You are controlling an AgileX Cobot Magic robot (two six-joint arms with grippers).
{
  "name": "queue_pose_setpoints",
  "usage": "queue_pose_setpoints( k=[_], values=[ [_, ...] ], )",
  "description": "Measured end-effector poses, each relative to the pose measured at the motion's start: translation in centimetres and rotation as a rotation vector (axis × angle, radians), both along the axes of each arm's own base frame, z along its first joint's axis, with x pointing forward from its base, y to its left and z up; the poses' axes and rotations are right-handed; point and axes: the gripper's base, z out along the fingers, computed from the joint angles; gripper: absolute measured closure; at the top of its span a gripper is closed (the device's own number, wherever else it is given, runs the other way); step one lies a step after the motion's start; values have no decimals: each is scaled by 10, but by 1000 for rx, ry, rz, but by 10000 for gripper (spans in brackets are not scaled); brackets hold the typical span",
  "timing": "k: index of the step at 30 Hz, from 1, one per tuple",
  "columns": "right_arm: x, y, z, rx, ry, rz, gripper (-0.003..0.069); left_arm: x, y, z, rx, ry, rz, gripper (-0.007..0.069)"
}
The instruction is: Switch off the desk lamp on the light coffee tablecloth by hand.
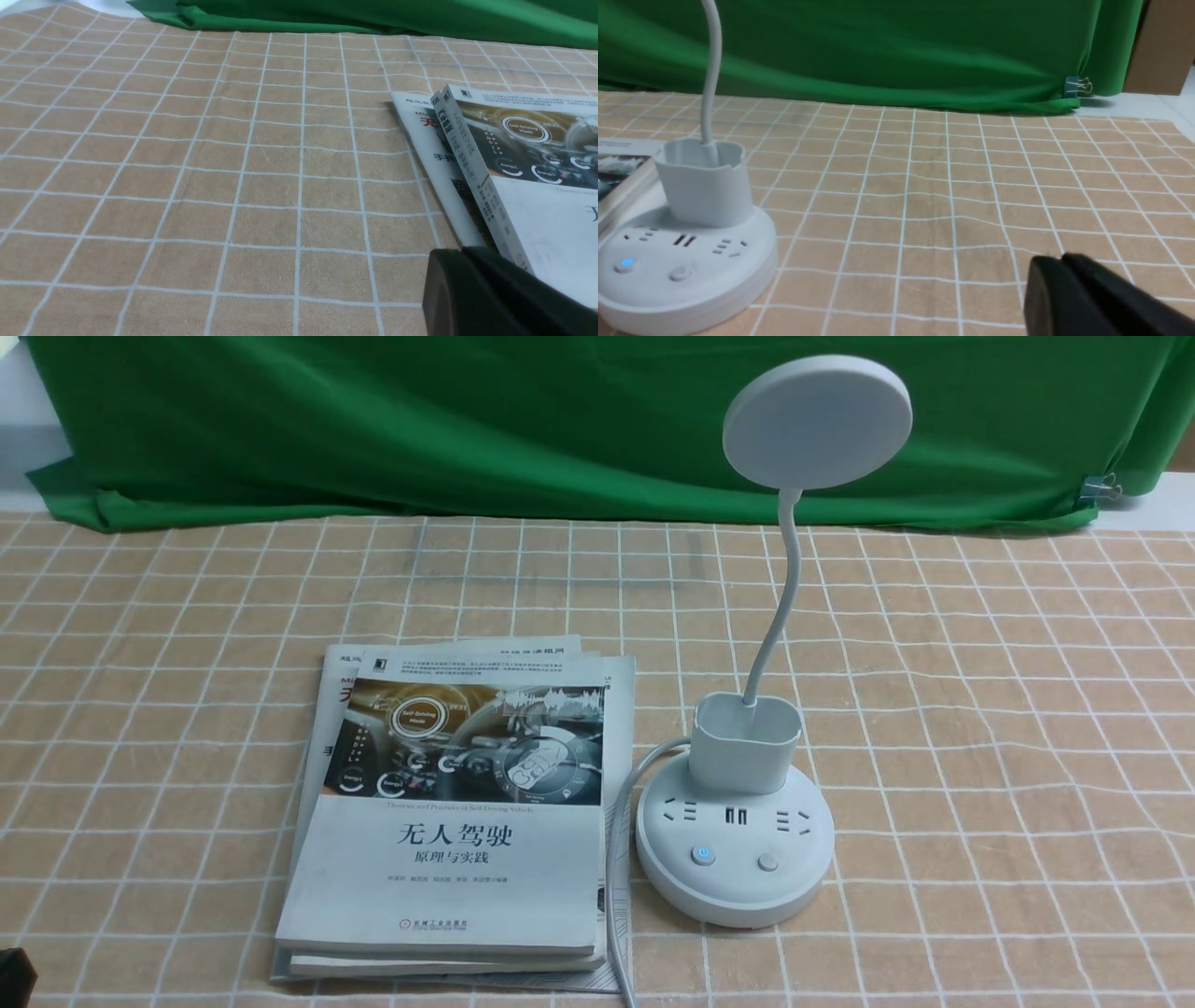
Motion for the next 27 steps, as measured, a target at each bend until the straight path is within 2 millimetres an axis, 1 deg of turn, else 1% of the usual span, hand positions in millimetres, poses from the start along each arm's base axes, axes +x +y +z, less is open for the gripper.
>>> queue_pose_setpoints(
  k=[10,16,27],
  values=[
    [0,0,0,-2,5,0,614,0,0,0,0,0,0,620],
    [0,0,0,-3,5,-1,585,0,0,0,0,0,0,620],
    [0,0,-1,-2,8,-1,559,0,0,0,0,0,0,620]
  ],
)
